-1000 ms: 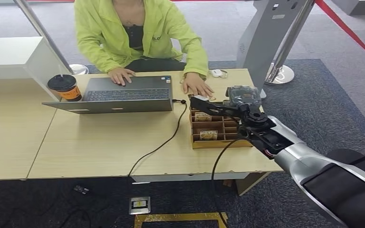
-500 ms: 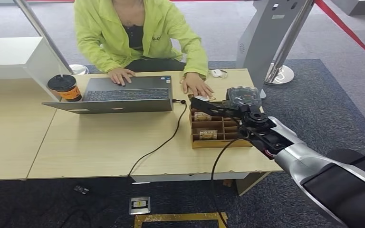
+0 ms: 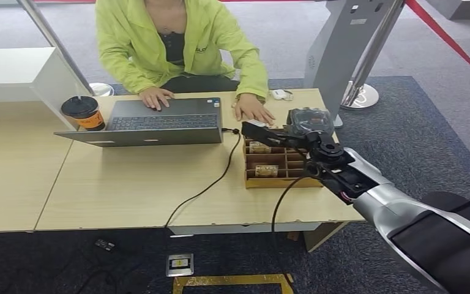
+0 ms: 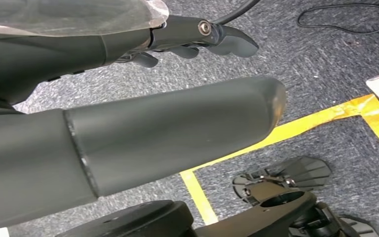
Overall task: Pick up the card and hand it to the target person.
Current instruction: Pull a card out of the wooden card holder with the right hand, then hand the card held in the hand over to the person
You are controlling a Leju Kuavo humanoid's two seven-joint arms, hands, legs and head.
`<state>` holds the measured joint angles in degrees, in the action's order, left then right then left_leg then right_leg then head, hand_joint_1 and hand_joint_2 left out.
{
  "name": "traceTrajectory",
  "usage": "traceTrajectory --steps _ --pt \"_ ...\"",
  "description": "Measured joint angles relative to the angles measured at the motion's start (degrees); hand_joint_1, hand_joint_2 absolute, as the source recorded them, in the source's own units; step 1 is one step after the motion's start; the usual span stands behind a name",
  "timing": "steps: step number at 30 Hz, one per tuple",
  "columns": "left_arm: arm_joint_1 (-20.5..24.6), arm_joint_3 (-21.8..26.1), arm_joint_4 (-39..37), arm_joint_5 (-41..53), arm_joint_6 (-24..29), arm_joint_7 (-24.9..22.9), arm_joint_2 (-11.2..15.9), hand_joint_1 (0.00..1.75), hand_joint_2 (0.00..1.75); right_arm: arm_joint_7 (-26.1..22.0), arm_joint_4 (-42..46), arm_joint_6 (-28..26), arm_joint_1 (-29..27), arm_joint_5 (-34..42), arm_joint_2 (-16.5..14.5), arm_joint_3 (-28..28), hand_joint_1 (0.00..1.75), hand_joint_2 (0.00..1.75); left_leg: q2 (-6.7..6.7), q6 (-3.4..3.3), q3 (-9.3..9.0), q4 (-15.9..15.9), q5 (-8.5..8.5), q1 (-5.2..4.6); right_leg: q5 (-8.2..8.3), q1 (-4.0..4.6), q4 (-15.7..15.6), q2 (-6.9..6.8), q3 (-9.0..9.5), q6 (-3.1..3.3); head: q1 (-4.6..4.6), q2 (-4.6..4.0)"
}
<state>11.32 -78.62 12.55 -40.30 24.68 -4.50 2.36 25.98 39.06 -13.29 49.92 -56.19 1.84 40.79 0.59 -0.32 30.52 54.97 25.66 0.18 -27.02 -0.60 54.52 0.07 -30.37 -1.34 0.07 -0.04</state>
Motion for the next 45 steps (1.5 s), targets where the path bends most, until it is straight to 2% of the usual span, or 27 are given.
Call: traceTrajectory --steps 10,15,20,24,30,39,45 --pt "-0.5 0.0 0.0 -0.6 0.2 0.4 0.2 0.00 0.00 2.3 17.6 5.5 0.1 1.6 3.9 -2.0 1.75 1.75 0.00 0.00 0.01 0.0 0.00 0.00 0.00 0.00 0.0 0.02 -0.02 0.00 -0.01 0.00" --pt "-0.6 0.0 0.0 -0.6 0.5 0.6 0.2 0.00 0.00 3.0 25.9 6.1 0.8 2.1 5.7 -3.4 1.75 1.75 -0.01 0.00 0.00 0.0 0.00 0.00 0.00 0.00 0.0 0.03 -0.02 0.00 -0.01 0.00" --pt "-0.4 0.0 0.0 0.0 0.4 0.2 0.1 0.00 0.00 3.4 29.4 5.4 1.2 0.7 6.5 -4.1 1.75 1.75 -0.01 0.00 0.01 0.0 0.00 0.00 0.00 0.00 0.0 0.03 -0.01 0.00 0.00 0.00" --pt "0.1 0.0 0.0 0.4 0.1 -0.1 -0.1 0.00 0.00 3.1 28.5 3.0 1.7 -1.9 6.5 -3.7 1.75 1.75 0.01 0.00 0.05 0.0 0.00 0.00 0.00 0.00 0.0 -0.01 0.01 0.00 0.00 0.00" --pt "1.0 -0.1 0.0 1.1 0.0 -0.3 -0.6 0.00 0.00 2.8 21.2 -1.1 3.5 -5.9 4.7 -2.2 1.75 1.75 0.05 0.00 0.08 0.0 0.00 0.00 0.00 0.00 0.0 -0.07 0.02 0.00 -0.02 0.00" --pt "1.3 -0.2 0.0 1.2 0.0 -0.6 -0.9 0.00 0.00 2.8 13.9 -1.8 4.9 -6.7 2.6 -0.9 1.75 1.75 0.09 0.00 0.10 0.0 0.00 0.00 -0.01 0.00 0.0 -0.07 -0.01 0.00 -0.02 0.00" --pt "1.5 -0.9 0.0 1.4 -0.1 -1.0 -0.9 0.00 0.00 4.7 7.7 -3.1 6.5 -10.6 0.7 0.4 1.75 1.75 0.08 0.00 0.09 0.0 0.00 0.00 -0.01 0.00 0.0 -0.08 0.00 0.00 -0.01 0.00"
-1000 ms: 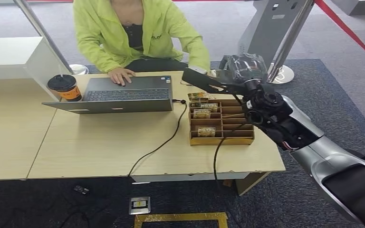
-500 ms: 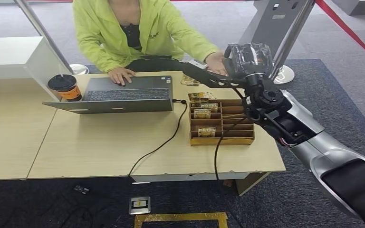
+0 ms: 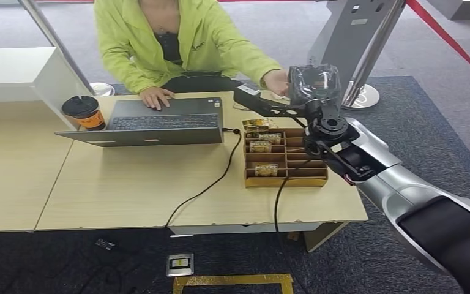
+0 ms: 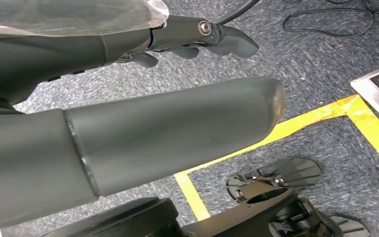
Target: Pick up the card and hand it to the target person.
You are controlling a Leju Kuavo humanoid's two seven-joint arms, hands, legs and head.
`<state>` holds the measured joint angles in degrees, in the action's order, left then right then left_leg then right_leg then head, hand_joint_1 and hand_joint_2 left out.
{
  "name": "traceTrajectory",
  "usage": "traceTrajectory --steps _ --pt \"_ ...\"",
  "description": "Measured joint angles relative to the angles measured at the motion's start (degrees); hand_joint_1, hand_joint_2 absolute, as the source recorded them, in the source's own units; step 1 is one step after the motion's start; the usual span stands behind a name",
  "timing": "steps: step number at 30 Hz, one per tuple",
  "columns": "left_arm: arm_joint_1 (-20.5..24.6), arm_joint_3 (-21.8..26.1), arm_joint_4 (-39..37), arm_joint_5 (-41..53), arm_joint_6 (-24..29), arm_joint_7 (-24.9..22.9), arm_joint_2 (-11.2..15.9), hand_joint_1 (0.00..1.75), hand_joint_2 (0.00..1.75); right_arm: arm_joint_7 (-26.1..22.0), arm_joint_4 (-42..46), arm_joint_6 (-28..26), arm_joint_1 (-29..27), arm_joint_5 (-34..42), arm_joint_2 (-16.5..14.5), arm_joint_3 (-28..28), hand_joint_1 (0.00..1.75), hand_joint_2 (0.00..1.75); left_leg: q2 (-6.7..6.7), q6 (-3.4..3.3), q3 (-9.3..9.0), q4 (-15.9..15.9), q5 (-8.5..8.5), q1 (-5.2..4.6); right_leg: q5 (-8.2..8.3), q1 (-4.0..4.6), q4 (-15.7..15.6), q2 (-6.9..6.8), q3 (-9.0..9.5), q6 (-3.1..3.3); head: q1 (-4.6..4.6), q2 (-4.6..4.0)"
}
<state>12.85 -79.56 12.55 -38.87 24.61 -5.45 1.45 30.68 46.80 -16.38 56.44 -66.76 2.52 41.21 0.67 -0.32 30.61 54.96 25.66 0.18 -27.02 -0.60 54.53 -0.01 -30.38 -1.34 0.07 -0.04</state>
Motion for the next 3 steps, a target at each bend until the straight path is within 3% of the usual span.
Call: traceTrajectory --steps 3 --pt "0.1 -0.2 0.0 0.0 0.0 -0.3 0.0 0.00 0.00 0.7 -3.1 -1.6 0.9 -2.2 -1.0 0.8 1.75 1.75 0.00 0.00 0.00 0.0 0.00 0.00 0.00 0.00 0.0 0.00 0.00 0.00 0.00 0.00"
